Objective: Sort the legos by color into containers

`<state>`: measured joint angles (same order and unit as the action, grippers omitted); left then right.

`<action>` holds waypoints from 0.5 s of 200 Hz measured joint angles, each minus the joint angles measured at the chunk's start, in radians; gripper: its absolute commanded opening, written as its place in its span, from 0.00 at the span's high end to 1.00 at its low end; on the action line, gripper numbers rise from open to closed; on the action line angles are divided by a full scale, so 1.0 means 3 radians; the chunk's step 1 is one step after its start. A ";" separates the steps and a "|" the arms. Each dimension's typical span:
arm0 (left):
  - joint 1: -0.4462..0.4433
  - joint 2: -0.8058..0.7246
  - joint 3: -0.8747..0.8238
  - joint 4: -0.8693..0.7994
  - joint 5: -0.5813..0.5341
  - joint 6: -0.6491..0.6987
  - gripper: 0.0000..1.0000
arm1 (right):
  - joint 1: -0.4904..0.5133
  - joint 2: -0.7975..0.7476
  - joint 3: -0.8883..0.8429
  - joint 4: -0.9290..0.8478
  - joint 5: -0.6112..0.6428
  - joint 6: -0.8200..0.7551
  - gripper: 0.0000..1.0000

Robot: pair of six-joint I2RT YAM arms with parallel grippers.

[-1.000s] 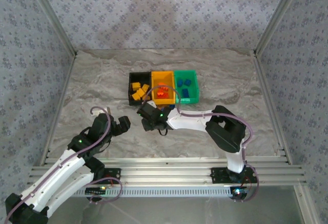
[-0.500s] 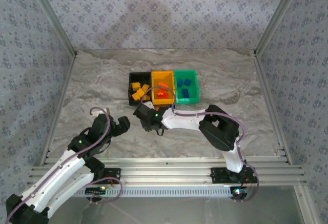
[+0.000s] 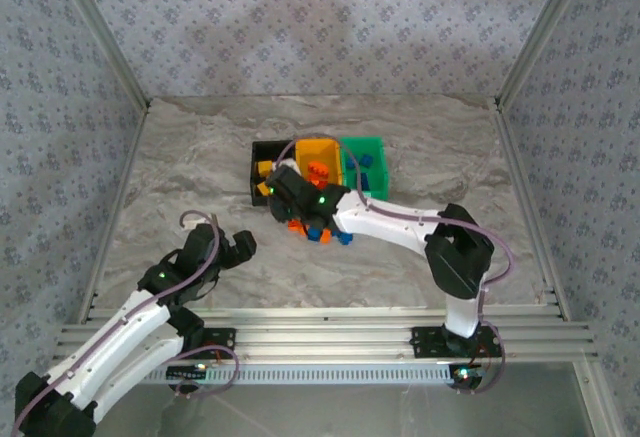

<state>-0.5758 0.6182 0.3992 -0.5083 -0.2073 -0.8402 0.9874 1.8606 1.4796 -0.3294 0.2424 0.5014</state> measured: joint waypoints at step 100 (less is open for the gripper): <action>0.0000 0.0103 -0.0019 0.0141 0.0134 -0.0042 0.00 | -0.0610 0.0818 0.0781 0.0389 -0.0498 -0.0275 0.29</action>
<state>-0.5758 0.6491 0.3935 -0.4660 -0.1673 -0.8528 0.8043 2.1059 1.7138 -0.2127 0.0929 0.4191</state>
